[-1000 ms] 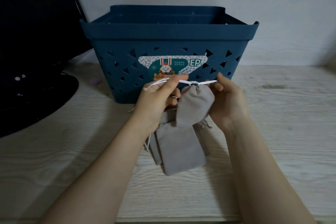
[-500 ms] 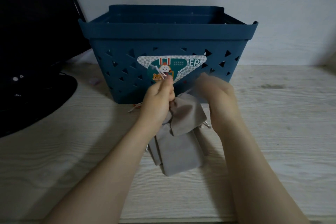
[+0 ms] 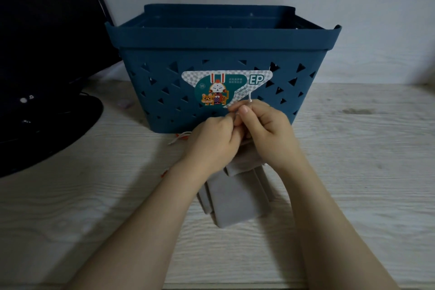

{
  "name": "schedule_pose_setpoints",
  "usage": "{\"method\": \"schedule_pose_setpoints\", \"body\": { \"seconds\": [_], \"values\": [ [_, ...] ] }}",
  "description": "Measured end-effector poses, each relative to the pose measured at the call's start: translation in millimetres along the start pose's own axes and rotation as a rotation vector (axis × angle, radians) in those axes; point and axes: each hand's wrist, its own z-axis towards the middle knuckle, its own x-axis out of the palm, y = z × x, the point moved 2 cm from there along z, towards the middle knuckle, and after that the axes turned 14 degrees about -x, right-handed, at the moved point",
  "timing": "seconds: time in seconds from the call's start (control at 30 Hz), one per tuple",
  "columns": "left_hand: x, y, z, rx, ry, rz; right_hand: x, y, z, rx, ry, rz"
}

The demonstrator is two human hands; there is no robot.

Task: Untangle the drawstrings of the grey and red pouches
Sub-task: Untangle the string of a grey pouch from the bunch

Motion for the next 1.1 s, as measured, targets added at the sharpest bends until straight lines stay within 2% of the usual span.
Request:
{"method": "schedule_pose_setpoints", "body": {
  "seconds": [0.2,0.3,0.37,0.47,0.53,0.63,0.73,0.87,1.03,1.1],
  "values": [
    [-1.1,1.9,1.2,-0.040,0.025,-0.151,-4.1,5.5,0.1,0.186,-0.114,0.261],
    [1.5,1.9,1.3,-0.021,0.029,-0.218,-4.7,6.0,0.5,0.260,-0.153,0.237],
    [2.5,3.8,2.8,-0.006,-0.023,-0.259,-5.2,5.2,0.4,0.299,-0.182,0.217],
    [4.1,6.3,4.6,-0.017,-0.070,-0.232,-6.9,4.4,0.0,0.338,-0.217,0.196],
    [4.3,6.3,6.3,-0.141,0.007,-0.311,-7.2,5.6,-0.2,0.341,-0.244,0.208],
    [5.8,7.9,10.0,-0.376,0.116,-0.559,-8.4,9.0,0.9,0.327,-0.307,0.273],
    [5.6,7.2,8.7,-0.506,0.164,-0.754,-10.1,9.2,1.7,0.312,-0.362,0.345],
    [-0.4,2.7,4.1,-0.576,0.174,-0.895,-12.0,3.6,0.4,0.309,-0.324,0.350],
    [-3.5,0.5,1.0,-0.575,0.269,-0.938,-8.6,4.3,-0.4,0.254,-0.109,0.293],
    [-3.0,1.8,1.1,-0.566,0.299,-0.932,-8.9,4.2,-0.5,0.241,-0.081,0.311]
  ]
}}
